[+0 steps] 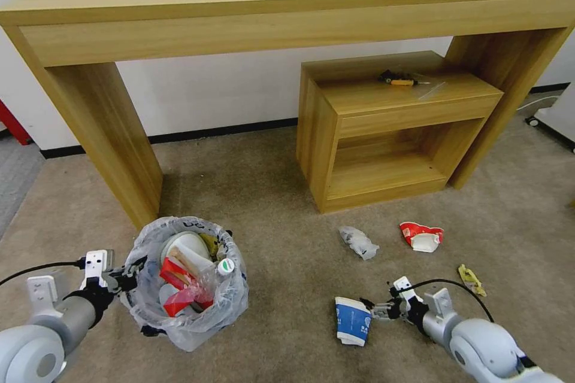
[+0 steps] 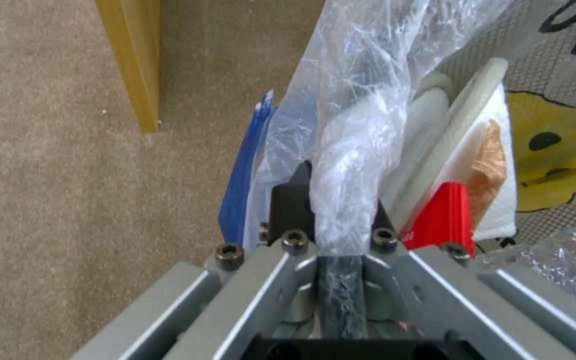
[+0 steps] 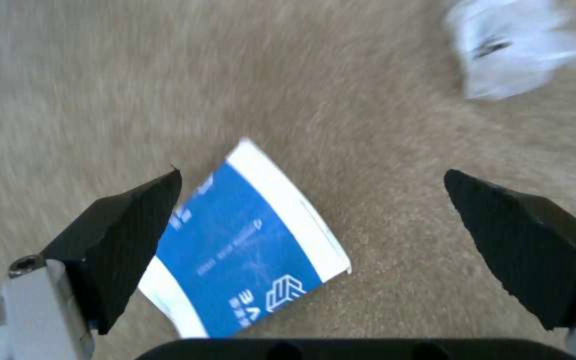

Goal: Pick up the trash bin and place the garbage on the floor into it.

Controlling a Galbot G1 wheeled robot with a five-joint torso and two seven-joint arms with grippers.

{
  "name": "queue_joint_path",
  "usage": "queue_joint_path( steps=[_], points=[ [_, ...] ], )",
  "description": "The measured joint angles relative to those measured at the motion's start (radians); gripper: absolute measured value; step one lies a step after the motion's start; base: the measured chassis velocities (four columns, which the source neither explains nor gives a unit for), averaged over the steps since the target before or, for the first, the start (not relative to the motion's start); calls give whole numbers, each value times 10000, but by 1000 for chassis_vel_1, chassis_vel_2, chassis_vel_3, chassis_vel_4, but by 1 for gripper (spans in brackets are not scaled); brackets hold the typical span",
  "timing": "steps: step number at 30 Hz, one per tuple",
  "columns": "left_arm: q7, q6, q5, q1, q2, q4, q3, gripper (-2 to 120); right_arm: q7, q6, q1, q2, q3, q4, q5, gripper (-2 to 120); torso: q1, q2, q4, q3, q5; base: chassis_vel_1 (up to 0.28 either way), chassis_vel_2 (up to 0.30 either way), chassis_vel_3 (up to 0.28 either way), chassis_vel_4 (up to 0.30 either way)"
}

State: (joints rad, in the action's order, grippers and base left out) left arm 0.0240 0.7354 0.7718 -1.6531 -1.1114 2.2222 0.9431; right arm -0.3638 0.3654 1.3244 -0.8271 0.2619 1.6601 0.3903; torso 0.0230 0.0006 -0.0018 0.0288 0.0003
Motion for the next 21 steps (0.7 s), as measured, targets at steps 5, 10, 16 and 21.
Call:
queue_joint_path(
  steps=[5,10,16,21],
  points=[
    [-2,0,-51,116,-15,-96,-141,0,-546,-195,-1310,25,-1174,-1170,-213,100,0,-1,-4,0,0,0,0,0,0],
    [-38,0,-80,129,-60,-149,-119,0,-1038,-274,-2907,-142,-2845,-2248,-260,100,0,-1,0,1,0,0,0,0,0],
    [-62,0,-98,192,-98,-167,-94,0,-2048,280,-4140,-338,-4244,-3192,-279,100,0,-1,-1,1,-1,0,0,0,0],
    [-61,0,-97,271,-132,-172,-122,0,-1953,480,-4657,-363,-4834,-3596,-353,100,0,-1,-2,0,-3,0,0,0,0]
  ],
)
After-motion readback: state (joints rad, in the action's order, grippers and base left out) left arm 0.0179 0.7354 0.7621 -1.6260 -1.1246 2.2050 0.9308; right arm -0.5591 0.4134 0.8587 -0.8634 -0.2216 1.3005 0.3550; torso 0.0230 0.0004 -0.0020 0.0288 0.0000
